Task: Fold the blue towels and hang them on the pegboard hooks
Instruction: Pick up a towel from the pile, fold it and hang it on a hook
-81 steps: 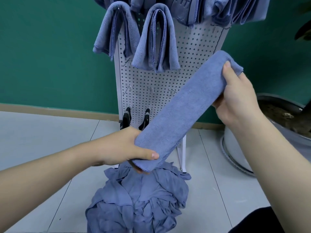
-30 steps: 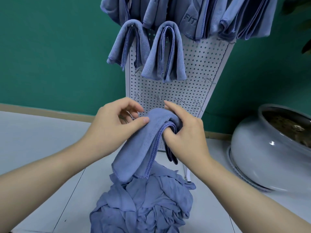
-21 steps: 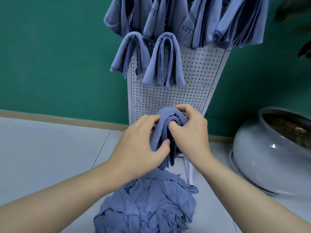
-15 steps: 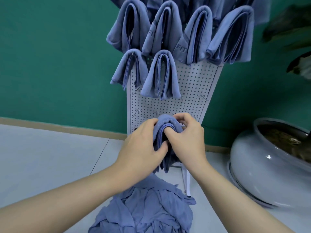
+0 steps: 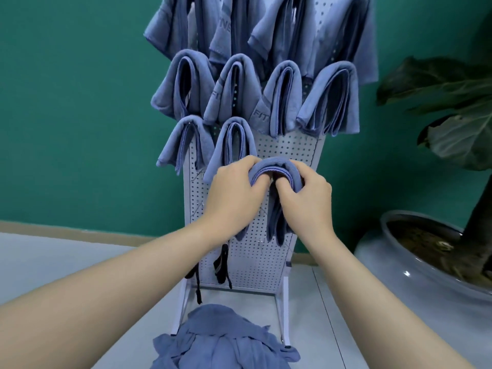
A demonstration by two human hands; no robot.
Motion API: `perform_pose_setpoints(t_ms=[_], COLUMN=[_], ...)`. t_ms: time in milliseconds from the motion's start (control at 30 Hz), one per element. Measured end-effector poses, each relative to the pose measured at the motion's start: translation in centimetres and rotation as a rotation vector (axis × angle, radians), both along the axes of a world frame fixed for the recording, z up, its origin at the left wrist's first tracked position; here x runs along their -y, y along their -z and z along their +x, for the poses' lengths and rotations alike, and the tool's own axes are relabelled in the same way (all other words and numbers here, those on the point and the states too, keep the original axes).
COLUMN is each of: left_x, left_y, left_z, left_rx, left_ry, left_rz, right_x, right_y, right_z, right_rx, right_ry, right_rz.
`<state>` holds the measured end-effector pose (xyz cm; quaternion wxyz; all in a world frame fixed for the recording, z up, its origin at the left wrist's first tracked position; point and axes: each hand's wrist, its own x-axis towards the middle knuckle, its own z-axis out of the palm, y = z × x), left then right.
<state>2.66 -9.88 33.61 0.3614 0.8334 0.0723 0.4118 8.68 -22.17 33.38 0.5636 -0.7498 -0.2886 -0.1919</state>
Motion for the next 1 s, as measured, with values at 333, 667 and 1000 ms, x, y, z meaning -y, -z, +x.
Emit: perform_pose_setpoints(t_ms=[333, 667, 1000], left_x=[-1.0, -3.8, -5.1], left_y=[-7.8, -7.6, -5.5], left_z=[6.9, 11.5, 14.6], left_rx=[0.075, 0.005, 0.032], left_ry=[-0.003, -0.095, -0.164], left_rz=[0.185, 0.218, 0.156], right_x=[-1.3, -3.0, -5.4], right_y=[-6.8, -7.2, -6.4], right_z=[7.9, 13.1, 16.1], right_rx=[0.166, 0.222, 0.204], right_ry=[-0.016, -0.008, 0.044], right_rz=[0.083, -0.093, -0.234])
